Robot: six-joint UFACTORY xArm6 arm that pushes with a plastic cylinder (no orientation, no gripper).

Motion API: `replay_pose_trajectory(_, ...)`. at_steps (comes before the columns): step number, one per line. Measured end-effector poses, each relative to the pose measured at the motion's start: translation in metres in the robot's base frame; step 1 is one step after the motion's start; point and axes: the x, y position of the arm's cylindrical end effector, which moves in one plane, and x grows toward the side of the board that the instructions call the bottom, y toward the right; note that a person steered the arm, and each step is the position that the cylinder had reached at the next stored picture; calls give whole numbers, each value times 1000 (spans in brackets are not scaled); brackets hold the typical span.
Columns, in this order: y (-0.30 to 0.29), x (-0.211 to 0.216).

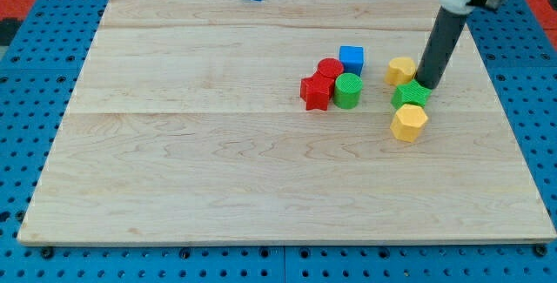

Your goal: Push the yellow heart closer to blue cube

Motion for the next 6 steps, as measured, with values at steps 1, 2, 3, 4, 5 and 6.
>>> replay_pose_trajectory(1,-12,7)
replay_pose_trajectory(2,-4,10)
replay_pose_trajectory(3,3,11)
replay_pose_trajectory(4,36,-22)
replay_pose_trajectory(5,12,-39)
replay_pose_trajectory(6,-17,-43)
